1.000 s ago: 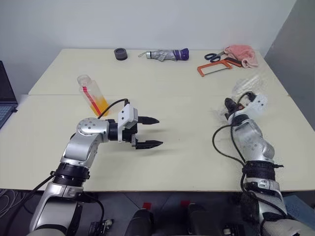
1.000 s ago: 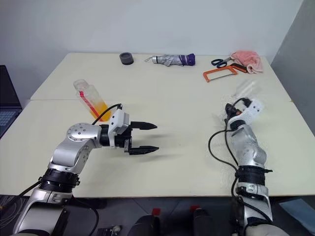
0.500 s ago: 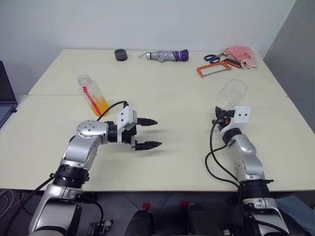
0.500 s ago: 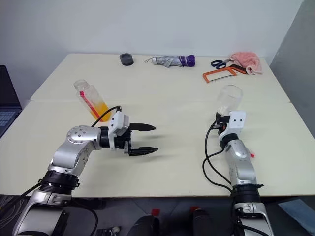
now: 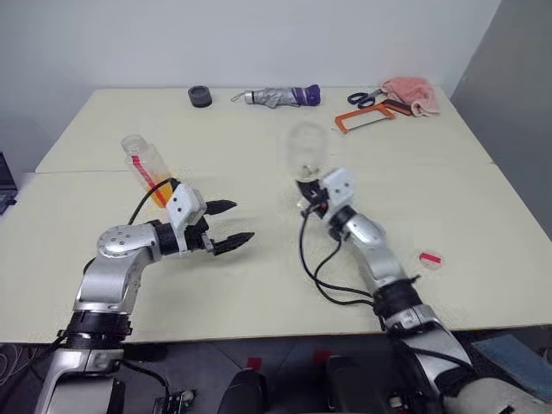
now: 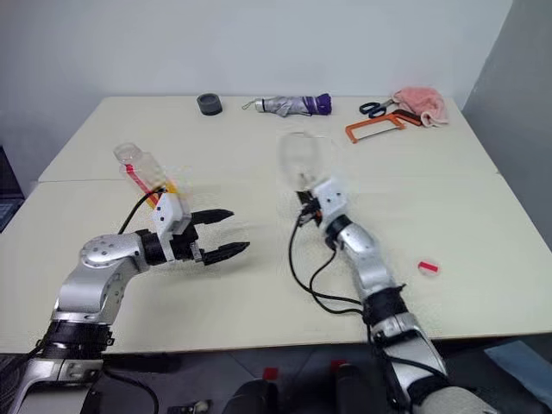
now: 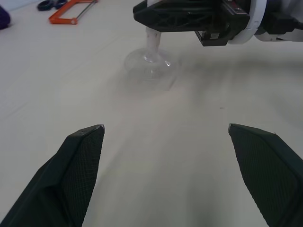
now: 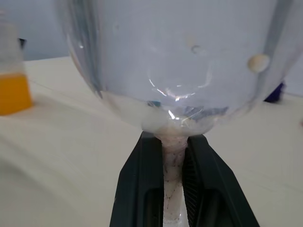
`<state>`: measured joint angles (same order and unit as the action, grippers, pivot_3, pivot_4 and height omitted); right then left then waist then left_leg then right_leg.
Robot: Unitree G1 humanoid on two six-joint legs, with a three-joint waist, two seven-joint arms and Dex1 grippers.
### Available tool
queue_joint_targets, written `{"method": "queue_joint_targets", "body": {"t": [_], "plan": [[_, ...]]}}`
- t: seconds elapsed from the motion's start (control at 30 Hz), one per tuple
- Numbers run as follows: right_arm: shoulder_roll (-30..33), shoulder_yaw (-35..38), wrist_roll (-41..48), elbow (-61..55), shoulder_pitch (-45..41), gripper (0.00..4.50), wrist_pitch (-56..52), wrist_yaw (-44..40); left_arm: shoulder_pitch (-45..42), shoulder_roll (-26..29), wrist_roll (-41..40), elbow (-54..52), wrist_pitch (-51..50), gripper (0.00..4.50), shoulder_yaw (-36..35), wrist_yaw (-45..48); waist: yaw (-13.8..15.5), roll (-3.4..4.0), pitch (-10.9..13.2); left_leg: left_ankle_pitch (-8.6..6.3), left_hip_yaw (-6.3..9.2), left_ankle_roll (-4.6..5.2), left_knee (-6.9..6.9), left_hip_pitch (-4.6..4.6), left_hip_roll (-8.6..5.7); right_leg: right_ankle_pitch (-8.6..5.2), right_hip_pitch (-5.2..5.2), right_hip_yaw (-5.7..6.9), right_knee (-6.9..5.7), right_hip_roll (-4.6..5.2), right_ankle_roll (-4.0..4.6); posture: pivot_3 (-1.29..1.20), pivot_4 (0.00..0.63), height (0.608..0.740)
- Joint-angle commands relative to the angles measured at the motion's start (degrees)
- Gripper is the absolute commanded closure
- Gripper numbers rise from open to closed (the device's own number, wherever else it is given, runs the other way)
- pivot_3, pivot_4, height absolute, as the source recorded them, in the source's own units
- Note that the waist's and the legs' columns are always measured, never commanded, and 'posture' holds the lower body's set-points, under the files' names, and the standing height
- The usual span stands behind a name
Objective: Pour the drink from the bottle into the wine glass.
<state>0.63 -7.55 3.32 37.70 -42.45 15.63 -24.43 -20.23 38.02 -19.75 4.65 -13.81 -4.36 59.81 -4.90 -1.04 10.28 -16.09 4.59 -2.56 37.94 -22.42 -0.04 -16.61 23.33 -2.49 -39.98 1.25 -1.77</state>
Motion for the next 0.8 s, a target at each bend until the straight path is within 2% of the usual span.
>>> {"method": "queue_joint_targets", "body": {"t": [0.03,0.2,0.5,0.57,0.63,0.8], "plan": [[-2.0,-0.7,-1.2,7.0,-4.2,4.26,4.8,-2.0,1.9,1.9,-1.7,-4.9,-1.4,0.0,-3.3,-1.2,0.3,0.0,0.0,0.0,0.03,-0.01,0.0,-0.02,-0.08,0.0,-0.02,0.02,0.02,0.07,0.0,0.0,0.15,0.74],[-4.8,-0.3,-2.1,17.7,-8.5,4.26,8.4,-4.0,4.8,3.6,-3.4,-9.0,-3.9,0.0,-6.3,-2.8,0.4,-0.02,0.0,0.07,0.01,-0.13,0.02,-0.06,-0.23,0.0,-0.02,0.0,0.07,0.22,-0.01,0.0,0.15,0.74],[-5.3,0.9,-2.1,21.9,-9.1,4.26,9.5,-5.8,4.5,4.7,-5.3,-12.1,-6.5,0.0,-7.9,-3.9,0.2,-0.02,0.0,0.06,0.01,-0.11,0.0,-0.01,-0.17,0.0,-0.02,0.01,0.02,0.11,0.0,0.0,0.15,0.74],[-5.3,1.2,-1.9,21.7,-9.0,3.55,9.4,-6.0,3.7,4.4,-6.1,-12.8,-7.1,0.0,-7.9,-4.2,0.2,-0.02,0.0,0.06,0.02,-0.11,0.01,-0.01,-0.16,0.0,-0.02,0.01,0.01,0.12,0.0,0.0,0.15,0.74],[-5.4,1.3,-1.9,21.3,-8.7,3.01,9.4,-6.3,2.8,4.1,-7.3,-13.2,-8.1,0.0,-7.7,-4.4,0.2,-0.02,0.0,0.06,0.02,-0.11,0.01,-0.02,-0.16,0.0,-0.02,0.01,0.01,0.12,0.0,0.0,0.15,0.74],[-5.7,1.5,-1.7,20.4,-8.0,1.19,9.2,-6.9,1.8,3.9,-7.5,-13.7,-8.4,0.0,-7.1,-5.1,0.1,-0.02,0.0,0.08,0.0,-0.14,0.0,-0.01,-0.16,0.0,-0.02,0.01,0.01,0.1,0.0,0.0,0.15,0.74]]}}
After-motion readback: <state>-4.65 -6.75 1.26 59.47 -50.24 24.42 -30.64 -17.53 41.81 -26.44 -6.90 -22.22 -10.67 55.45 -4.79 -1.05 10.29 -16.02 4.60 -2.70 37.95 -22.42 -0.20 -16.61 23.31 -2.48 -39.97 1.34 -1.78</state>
